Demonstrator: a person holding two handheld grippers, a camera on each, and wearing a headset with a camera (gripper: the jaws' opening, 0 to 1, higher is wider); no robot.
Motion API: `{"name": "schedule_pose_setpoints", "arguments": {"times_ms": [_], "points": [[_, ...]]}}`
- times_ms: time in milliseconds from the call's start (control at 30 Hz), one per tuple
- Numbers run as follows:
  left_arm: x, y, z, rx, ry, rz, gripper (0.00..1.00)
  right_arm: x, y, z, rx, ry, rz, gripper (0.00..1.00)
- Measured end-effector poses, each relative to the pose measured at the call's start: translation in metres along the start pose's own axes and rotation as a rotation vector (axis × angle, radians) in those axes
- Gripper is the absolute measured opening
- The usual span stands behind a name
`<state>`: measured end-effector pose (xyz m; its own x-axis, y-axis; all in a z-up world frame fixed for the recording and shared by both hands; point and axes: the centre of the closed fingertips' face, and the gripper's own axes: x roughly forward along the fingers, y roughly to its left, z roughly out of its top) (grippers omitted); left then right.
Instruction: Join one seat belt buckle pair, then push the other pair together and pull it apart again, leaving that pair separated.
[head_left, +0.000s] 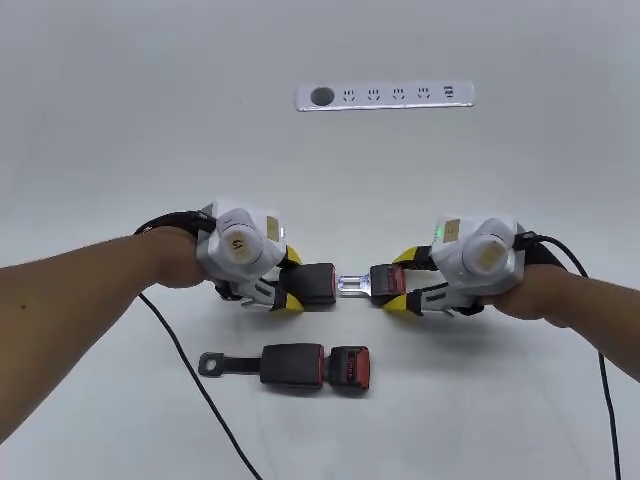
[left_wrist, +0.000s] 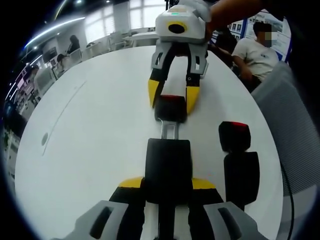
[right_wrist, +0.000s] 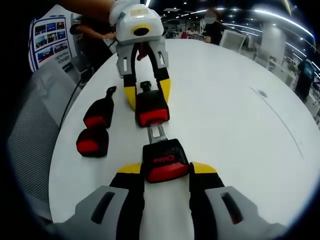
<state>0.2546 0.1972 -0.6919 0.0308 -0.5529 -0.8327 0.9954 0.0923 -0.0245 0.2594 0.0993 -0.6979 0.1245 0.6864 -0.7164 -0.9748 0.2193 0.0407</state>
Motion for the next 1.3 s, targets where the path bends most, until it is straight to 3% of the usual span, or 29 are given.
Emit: {"name": "schedule_pose_setpoints", "arguments": {"times_ms": [267,300,333,900,1300], "points": [[-0.001,-0.001,0.000,0.011,0.001,-0.005,0.34,0.017,0.007,0.015,-0.007,0.001,0.015,0.33],[-0.001,-0.001,0.000,0.012,0.000,-0.003,0.34,0.017,0.006,0.015,-0.043,0.005,0.014,0.33],[-0.001,-0.001,-0.001,0.010,-0.002,-0.003,0.34,0.016,0.005,0.014,-0.014,0.003,0.015,0.33],[-0.002,-0.002,0.000,0.026,0.012,-0.026,0.33,0.022,0.007,0.025,0.016,-0.005,0.003,0.32],[-0.002,-0.002,-0.001,0.028,0.013,-0.025,0.33,0.024,0.011,0.030,0.028,0.006,-0.041,0.33]]}}
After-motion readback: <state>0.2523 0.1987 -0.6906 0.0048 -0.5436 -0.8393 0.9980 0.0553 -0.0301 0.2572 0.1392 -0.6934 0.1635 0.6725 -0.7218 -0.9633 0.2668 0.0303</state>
